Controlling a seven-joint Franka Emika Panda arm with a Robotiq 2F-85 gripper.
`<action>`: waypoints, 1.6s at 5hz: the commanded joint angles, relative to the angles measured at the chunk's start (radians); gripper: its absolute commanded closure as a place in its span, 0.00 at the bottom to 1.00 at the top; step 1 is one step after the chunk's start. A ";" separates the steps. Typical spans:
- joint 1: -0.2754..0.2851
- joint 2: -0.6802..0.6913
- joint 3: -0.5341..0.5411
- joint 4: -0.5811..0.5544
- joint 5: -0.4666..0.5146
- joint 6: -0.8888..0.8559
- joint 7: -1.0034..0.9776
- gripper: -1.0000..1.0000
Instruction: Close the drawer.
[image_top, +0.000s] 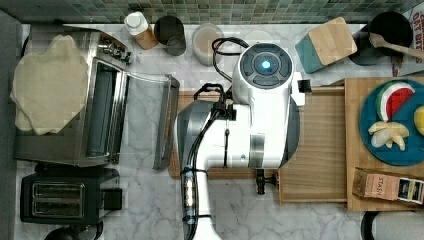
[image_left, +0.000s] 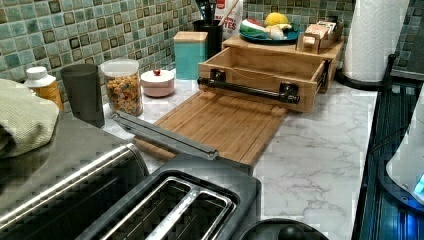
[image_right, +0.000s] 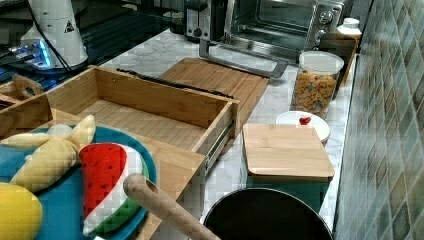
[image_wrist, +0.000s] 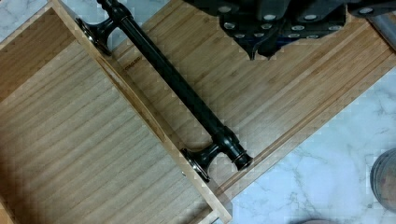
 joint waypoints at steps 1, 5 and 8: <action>0.000 0.000 0.000 -0.009 -0.008 0.000 0.000 1.00; 0.023 -0.103 0.041 -0.374 -0.018 0.305 -0.499 1.00; -0.001 0.050 0.016 -0.514 -0.081 0.630 -0.548 1.00</action>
